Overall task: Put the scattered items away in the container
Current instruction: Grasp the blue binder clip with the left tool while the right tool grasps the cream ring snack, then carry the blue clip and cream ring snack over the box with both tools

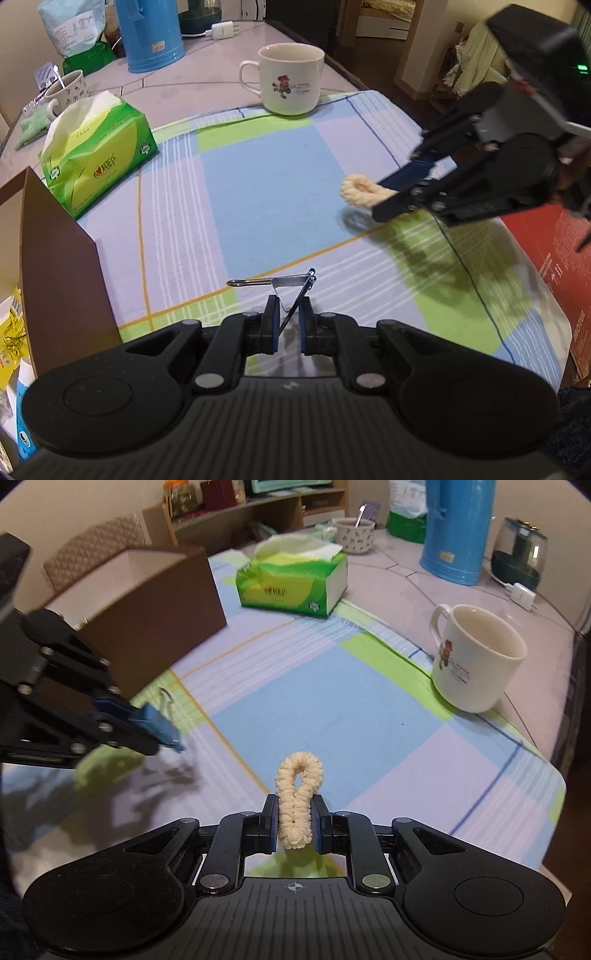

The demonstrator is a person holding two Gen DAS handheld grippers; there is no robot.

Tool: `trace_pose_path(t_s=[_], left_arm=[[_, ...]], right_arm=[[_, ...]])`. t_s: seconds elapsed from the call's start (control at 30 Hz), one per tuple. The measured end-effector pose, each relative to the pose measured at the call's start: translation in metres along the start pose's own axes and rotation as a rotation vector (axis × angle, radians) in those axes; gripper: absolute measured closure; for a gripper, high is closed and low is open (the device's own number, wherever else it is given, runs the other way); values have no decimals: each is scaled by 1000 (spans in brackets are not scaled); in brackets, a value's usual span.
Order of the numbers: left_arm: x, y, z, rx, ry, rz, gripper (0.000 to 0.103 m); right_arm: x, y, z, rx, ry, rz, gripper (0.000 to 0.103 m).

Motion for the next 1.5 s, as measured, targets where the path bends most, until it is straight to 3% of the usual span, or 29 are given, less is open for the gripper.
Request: trace_pose_path(t_s=[0.4, 0.7, 1.1, 1.33, 1.5], left_arm=[[-29, 4, -46, -92, -1, 56, 96], [-19, 0, -105, -143, 68, 108, 96], [44, -33, -195, -177, 216, 105, 96], [101, -54, -236, -142, 306, 116, 96], [136, -67, -252, -94, 325, 154, 96]], right_arm=[[27, 2, -65, -55, -16, 30, 87], [52, 21, -95, -93, -32, -11, 87], [106, 67, -104, -150, -9, -68, 87], [146, 105, -97, -181, 17, -105, 87], [174, 135, -87, -186, 25, -124, 87]])
Point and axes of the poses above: each gripper's, at about its wrist camera, not at the fingertips, and z roughly the way its jaws point, x to its left, y to its top, the point moved 10 cm from there along z, roughly the way its jaws point, and after that the axes turned 12 degrees about -y, right-handed, at the moved point
